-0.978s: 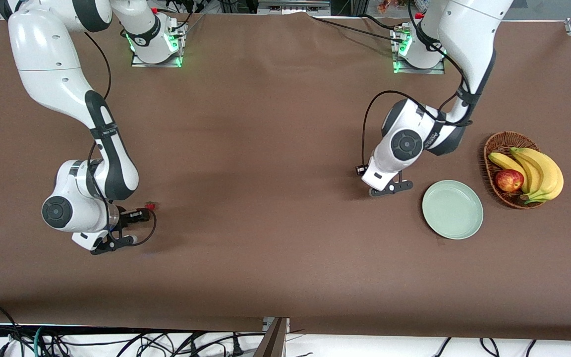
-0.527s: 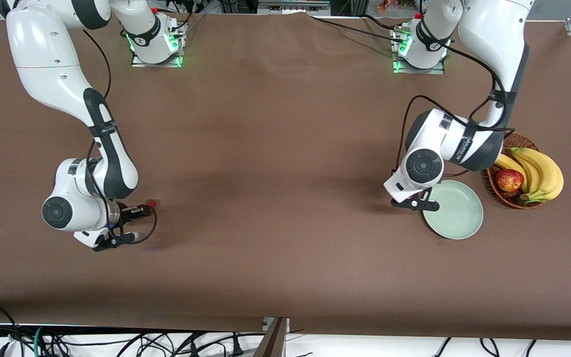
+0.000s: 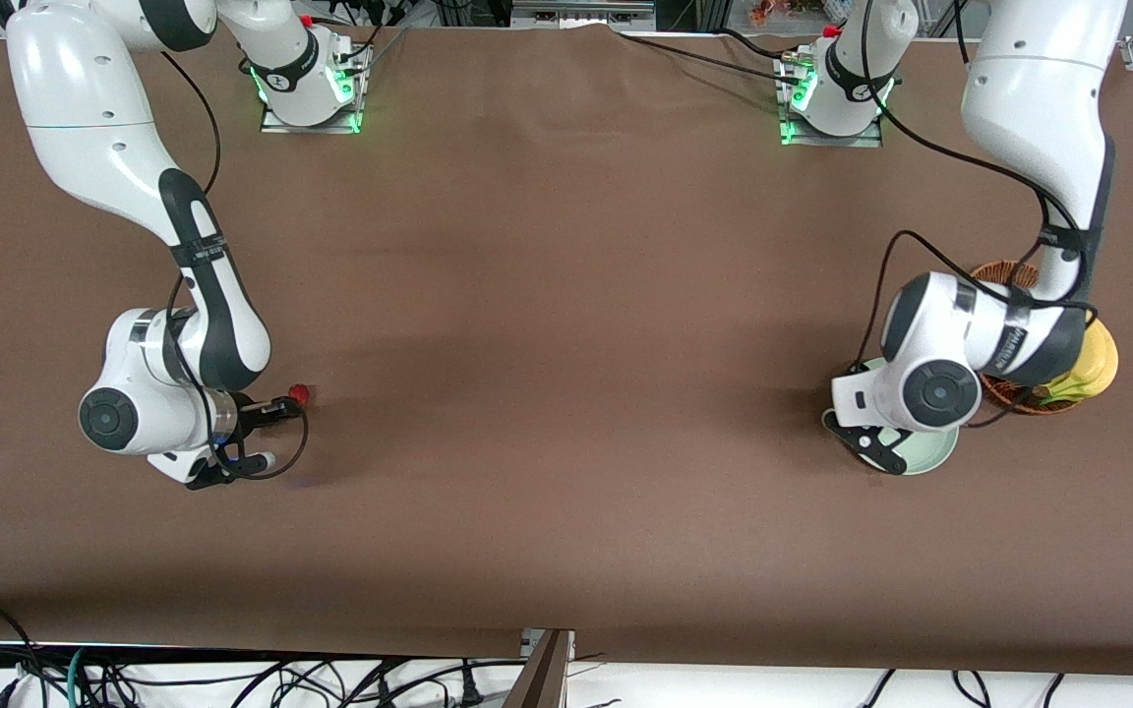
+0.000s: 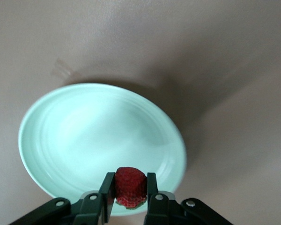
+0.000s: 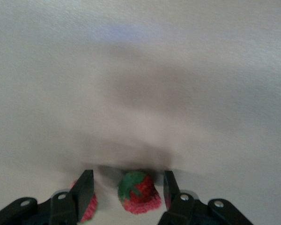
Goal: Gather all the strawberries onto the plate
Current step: 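Release the strawberry onto the plate while the right gripper lifts its strawberry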
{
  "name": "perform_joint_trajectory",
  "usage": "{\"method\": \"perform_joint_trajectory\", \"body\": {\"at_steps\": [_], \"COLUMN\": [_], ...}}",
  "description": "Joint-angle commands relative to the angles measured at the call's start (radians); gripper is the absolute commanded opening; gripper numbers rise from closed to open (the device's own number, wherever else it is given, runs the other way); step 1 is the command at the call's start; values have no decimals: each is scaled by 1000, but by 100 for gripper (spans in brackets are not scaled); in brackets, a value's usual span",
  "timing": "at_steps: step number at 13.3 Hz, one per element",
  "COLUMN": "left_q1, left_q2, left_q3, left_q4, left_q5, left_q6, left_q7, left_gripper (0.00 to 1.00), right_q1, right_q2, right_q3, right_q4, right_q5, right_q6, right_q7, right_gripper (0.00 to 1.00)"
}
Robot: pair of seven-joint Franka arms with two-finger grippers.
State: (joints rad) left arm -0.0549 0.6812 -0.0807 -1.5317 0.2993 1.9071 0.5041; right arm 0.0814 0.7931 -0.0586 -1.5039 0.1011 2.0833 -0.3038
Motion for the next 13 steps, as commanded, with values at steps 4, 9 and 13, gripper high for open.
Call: {"method": "perform_joint_trajectory", "body": {"at_steps": [4,9,13], "left_q1": [9,7,1], "left_q2": [77,58,-1], "left_q3": [-11,-17,-22], "left_q4": [111,111,113], "left_q5": [-2,-15,-98], "left_q6": [-19,-33,-133], "left_q7": [113,108,6], "left_gripper": [100,100,100], "right_q1": [-26,-26,-25], "right_q2": [-38,-38,-38], "right_q3": [-9,-7,-4], "right_q4": [-52,-56,-44], "right_q5": [15,15,19], "right_q6": [-12,-12,-2], "right_q7": [-61,-61,-57], "right_gripper": [69,44,25]}}
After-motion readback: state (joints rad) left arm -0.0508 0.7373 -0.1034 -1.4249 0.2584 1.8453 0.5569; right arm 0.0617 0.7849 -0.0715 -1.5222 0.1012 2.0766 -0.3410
